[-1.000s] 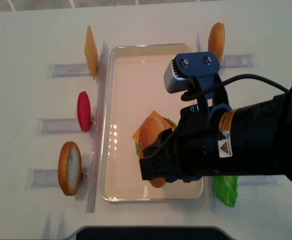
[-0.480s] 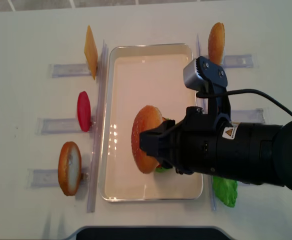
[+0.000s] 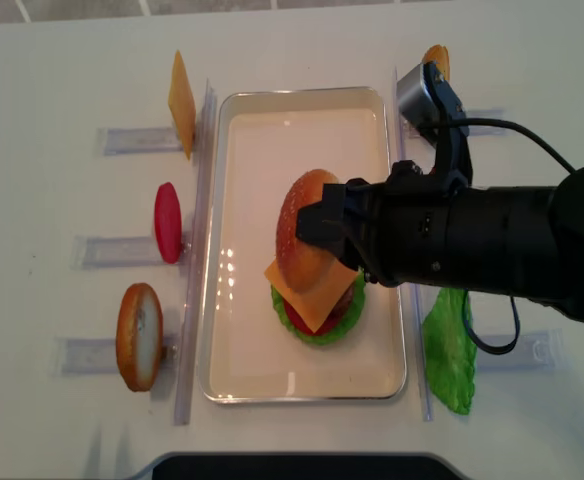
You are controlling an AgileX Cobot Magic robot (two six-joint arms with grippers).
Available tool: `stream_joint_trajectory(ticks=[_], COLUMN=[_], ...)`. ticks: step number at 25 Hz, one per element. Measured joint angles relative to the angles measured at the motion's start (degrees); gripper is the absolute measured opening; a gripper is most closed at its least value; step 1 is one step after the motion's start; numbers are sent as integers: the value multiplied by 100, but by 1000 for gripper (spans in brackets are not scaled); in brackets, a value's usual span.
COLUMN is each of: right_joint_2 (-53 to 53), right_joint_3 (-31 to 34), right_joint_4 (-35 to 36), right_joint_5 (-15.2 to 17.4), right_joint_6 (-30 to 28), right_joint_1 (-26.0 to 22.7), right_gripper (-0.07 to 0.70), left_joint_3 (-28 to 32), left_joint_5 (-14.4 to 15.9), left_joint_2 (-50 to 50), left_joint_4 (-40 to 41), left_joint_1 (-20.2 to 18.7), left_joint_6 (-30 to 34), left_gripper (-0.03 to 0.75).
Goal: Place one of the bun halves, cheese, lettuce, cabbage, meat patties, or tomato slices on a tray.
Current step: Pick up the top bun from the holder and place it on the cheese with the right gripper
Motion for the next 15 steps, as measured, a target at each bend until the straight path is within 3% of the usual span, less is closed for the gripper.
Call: stream_joint_trajectory(ticks=[3, 8, 15], right_joint_2=[188, 536, 990], right_joint_3=[0, 0, 0], right_joint_4=[382, 451, 462], right_joint_5=[521, 1274, 1981], right_joint_6=[-515, -884, -1307], right_joint_1=[-197, -473, -776], right_gripper=[260, 260, 260], left_joint_3=[0, 0, 0], left_joint_5=[0, 0, 0], left_joint_2=[0, 0, 0], left_joint_4=[0, 0, 0], left_joint_1=[0, 0, 0], left_joint_6=[0, 0, 0], left_gripper=[282, 282, 282])
